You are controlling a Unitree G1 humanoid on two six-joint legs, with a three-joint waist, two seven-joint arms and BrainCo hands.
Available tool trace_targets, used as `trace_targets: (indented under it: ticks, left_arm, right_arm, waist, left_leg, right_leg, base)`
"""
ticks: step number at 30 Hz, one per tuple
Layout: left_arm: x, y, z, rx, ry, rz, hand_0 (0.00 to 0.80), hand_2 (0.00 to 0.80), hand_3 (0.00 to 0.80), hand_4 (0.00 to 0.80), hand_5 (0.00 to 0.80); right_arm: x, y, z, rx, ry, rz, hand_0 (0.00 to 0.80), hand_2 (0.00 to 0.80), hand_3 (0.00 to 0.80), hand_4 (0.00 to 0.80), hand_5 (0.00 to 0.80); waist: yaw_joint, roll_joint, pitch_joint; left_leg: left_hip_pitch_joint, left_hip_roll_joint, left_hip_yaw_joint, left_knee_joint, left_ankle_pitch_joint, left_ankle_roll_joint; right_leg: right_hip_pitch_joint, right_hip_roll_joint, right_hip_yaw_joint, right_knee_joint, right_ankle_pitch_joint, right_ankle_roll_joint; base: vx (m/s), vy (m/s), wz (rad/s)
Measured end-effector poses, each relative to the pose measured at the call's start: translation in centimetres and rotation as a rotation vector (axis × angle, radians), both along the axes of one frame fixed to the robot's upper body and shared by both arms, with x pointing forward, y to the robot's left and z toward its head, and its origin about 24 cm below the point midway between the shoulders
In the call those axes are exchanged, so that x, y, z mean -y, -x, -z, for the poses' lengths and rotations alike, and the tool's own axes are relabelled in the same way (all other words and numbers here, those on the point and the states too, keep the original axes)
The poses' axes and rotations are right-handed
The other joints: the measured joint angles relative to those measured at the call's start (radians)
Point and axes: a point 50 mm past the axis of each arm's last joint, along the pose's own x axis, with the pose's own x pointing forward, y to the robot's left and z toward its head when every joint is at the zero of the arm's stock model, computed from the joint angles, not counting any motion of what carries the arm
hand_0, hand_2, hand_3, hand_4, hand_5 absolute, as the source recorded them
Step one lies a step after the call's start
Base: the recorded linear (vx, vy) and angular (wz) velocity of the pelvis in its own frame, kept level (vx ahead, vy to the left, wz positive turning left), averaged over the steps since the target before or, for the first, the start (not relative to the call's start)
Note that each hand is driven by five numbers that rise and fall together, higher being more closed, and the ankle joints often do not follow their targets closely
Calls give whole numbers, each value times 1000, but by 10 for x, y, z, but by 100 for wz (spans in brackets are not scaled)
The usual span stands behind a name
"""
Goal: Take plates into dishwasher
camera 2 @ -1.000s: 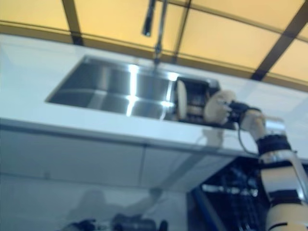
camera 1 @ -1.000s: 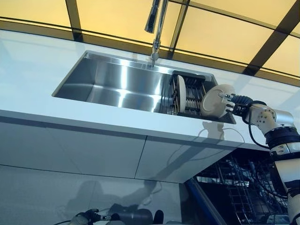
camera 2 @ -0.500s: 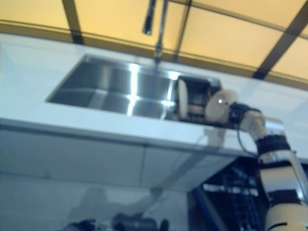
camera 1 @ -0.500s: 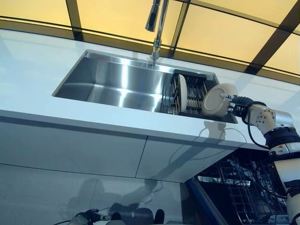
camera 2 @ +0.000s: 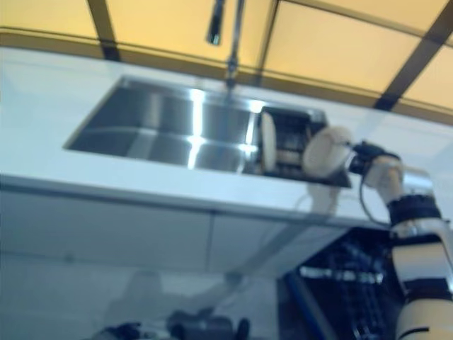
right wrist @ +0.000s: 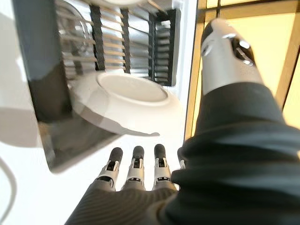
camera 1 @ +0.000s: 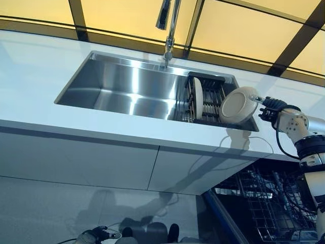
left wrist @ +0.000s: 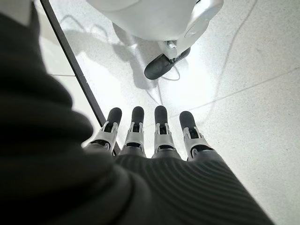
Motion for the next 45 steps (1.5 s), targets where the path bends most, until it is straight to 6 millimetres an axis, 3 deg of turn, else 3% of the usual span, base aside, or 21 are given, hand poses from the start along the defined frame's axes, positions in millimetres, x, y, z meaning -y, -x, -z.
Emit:
trace_targets:
  ticks: [12,31,36,45]
  left_arm:
    - [0,0,0,1,0,1,0,0,0,0,0]
    - [-2,-2,-2,7,-7,8,0,0,0,0,0]
    - [-6,-2,-3,8,-17,8,0,0,0,0,0]
    - [2,-9,-4,44,6,57,0,0,0,0,0]
  right_arm:
    - [14,4,-17,60,44,75,0,0,0,0,0]
    - [24,9,-1,-10,-10,59,0,0,0,0,0]
    - [25,9,-1,-10,-6,68,0,0,0,0,0]
    - [27,9,-4,-9,8,105,0,0,0,0,0]
  waist:
    - [-2,3,2]
    - [1,14,13]
    - [3,12,15]
    - [5,21,19]
  left_leg:
    - [1,0,6,0,0,1]
    - [-3,5,4,0,2,-2]
    - [-5,0,-3,1,6,-12]
    - [-22,7,-42,7,13,-27]
  right_leg:
    - [-2,0,3,0,4,2]
    - [-2,0,1,-10,3,1]
    - [8,1,0,-20,-33,-50]
    - [13,9,-27,-21,-48,-73]
  base:
    - [1,-1,0]
    - [16,-43,1]
    - [10,-122,5]
    - [-14,-88,13]
